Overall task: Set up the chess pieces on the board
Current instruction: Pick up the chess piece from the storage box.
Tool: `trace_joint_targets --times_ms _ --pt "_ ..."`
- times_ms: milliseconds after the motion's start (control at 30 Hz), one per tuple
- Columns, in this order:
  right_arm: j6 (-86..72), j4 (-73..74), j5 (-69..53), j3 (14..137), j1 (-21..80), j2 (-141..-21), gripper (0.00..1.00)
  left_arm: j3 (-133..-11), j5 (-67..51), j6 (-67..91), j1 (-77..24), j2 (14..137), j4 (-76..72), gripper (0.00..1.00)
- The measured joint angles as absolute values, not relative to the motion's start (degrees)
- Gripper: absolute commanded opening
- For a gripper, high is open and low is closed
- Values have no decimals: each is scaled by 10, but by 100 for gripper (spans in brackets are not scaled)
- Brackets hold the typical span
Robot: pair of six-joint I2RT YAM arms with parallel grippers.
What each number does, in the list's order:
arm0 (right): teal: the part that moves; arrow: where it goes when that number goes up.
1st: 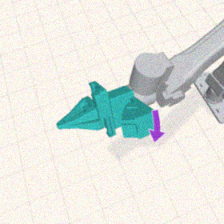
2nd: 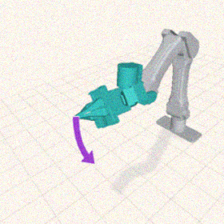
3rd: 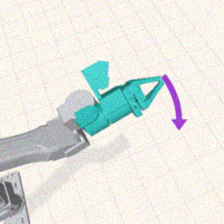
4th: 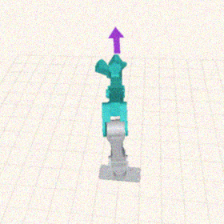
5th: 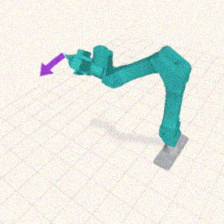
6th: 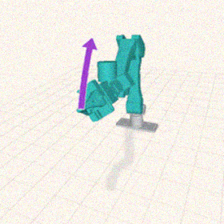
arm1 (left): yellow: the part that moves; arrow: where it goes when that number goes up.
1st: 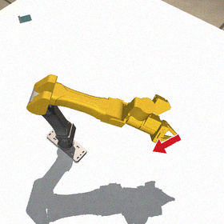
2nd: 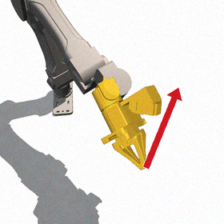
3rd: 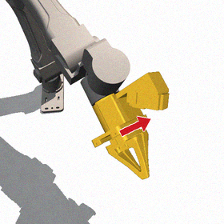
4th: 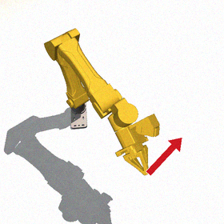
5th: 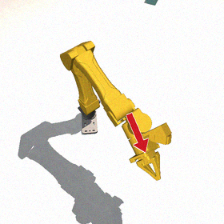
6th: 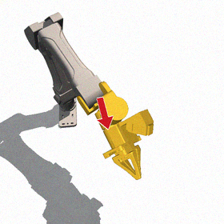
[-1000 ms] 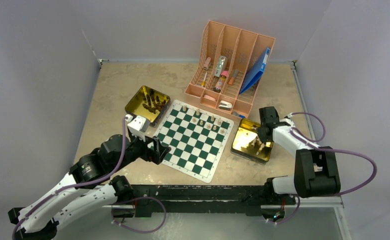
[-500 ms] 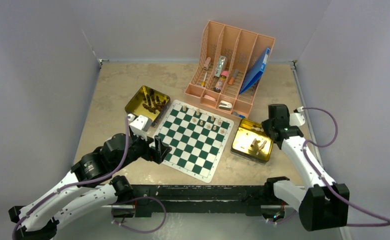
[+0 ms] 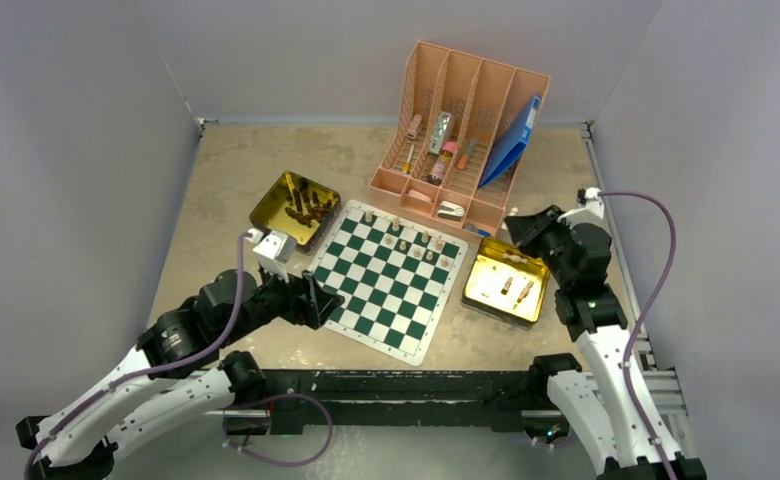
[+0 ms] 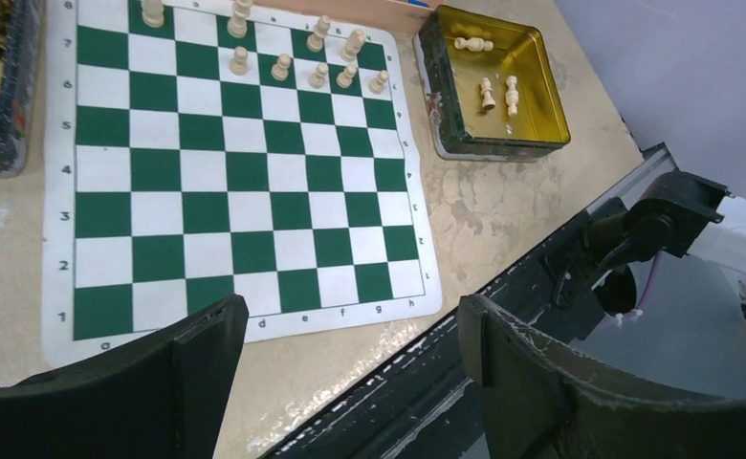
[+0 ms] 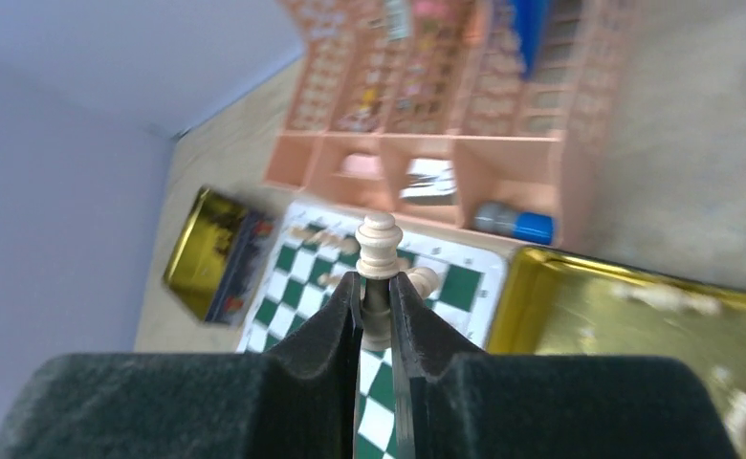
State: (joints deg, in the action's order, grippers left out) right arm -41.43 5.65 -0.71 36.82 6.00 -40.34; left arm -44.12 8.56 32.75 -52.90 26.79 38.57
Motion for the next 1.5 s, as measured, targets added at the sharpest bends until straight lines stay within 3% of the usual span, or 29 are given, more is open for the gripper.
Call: trace_joint_targets --times_ms 400,767,1167,1500 --pt "-318 -175 -381 251 65 -356 11 -470 32 383 -529 464 307 63" --pt "-310 -299 -531 209 88 -296 11 -700 -107 350 -529 703 228 61" --pt "-459 -505 -616 171 119 -273 12 -738 -213 331 -529 692 203 58" --pt "-564 -656 -610 164 174 -343 12 -629 -204 374 -529 620 174 56"
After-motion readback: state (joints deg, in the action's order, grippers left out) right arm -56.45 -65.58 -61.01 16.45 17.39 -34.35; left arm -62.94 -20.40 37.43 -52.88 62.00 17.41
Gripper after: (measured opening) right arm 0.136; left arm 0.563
